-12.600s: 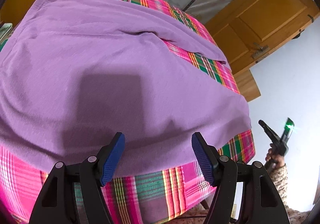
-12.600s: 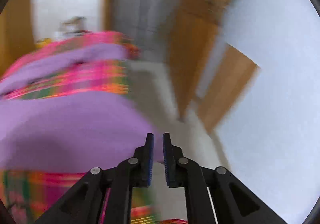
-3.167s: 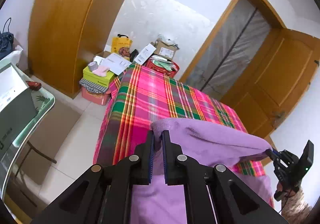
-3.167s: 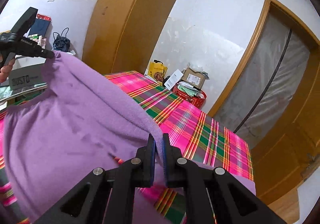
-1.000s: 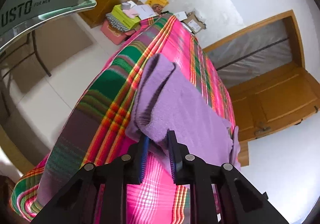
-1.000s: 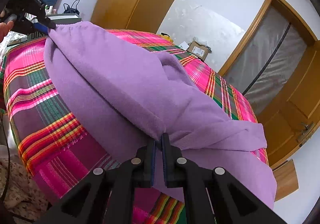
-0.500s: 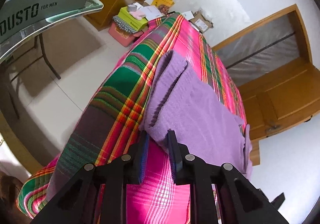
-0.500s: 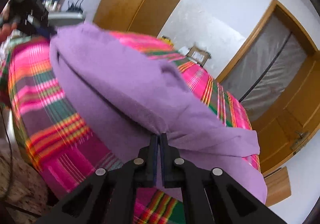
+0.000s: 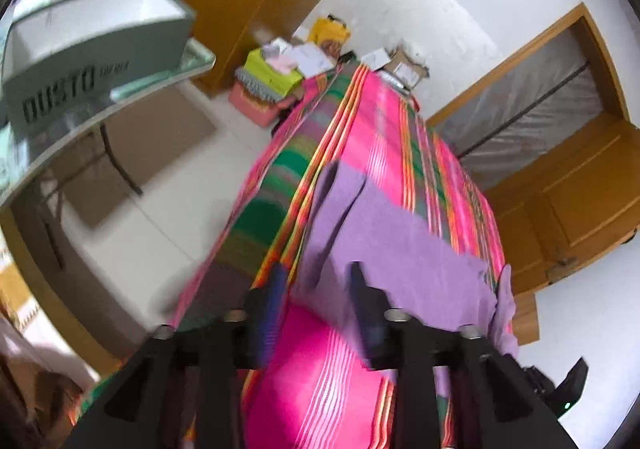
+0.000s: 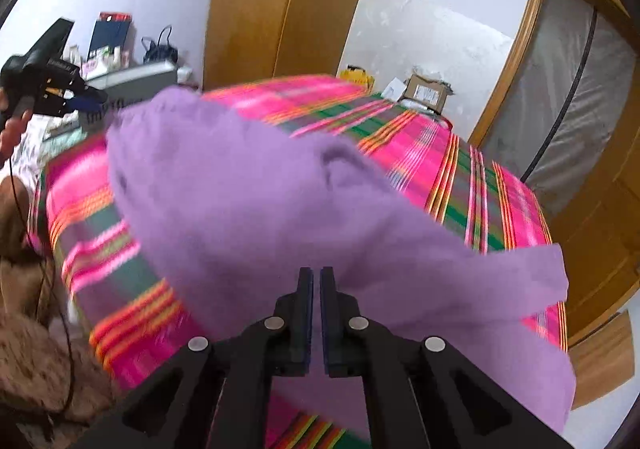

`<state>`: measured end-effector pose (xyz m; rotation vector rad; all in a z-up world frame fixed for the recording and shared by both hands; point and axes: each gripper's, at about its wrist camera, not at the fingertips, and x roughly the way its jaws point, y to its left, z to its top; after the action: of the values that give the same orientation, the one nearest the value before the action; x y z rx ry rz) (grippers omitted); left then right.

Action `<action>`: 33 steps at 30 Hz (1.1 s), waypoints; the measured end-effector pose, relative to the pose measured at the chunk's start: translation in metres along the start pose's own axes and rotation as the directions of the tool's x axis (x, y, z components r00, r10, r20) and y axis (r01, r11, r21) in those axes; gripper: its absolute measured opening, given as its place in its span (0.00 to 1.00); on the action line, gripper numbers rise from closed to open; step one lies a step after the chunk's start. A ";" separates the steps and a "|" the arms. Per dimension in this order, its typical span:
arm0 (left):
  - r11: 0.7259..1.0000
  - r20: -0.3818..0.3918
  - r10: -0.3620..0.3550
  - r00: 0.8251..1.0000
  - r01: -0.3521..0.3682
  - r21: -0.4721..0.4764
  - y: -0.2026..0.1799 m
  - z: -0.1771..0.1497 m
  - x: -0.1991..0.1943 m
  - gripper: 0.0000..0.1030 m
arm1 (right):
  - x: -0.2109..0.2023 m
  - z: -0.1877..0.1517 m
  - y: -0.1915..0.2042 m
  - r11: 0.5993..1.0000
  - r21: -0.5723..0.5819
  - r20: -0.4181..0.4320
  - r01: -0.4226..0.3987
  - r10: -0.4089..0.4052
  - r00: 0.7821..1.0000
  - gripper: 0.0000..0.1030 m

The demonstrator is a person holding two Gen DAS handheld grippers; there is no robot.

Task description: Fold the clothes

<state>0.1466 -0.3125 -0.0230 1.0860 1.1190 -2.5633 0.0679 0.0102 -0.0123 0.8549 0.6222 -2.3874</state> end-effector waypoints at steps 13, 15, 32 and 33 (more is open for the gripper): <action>0.975 -0.166 0.059 0.984 -0.020 0.222 -0.071 0.062 0.097 0.54 | 0.096 0.074 -0.072 0.969 0.220 -0.021 -0.108 0.116 0.993 0.20; 0.980 -0.205 0.079 0.976 -0.038 0.195 -0.067 0.065 0.110 0.54 | 0.101 0.077 -0.073 0.970 0.219 -0.030 -0.104 0.114 0.993 0.20; 0.988 -0.317 0.003 0.949 0.046 0.149 -0.065 0.063 0.136 0.51 | 0.120 0.083 -0.070 0.977 0.188 -0.045 -0.103 0.113 0.993 0.20; 0.990 -0.326 -0.004 0.945 0.051 0.135 -0.062 0.064 0.138 0.46 | 0.124 0.084 -0.074 0.971 0.207 -0.053 -0.117 0.130 0.990 0.21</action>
<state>-0.0143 -0.2911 -0.0495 1.5864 1.0318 -2.5814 -0.0963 -0.0208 -0.0208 1.0316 0.3411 -2.3445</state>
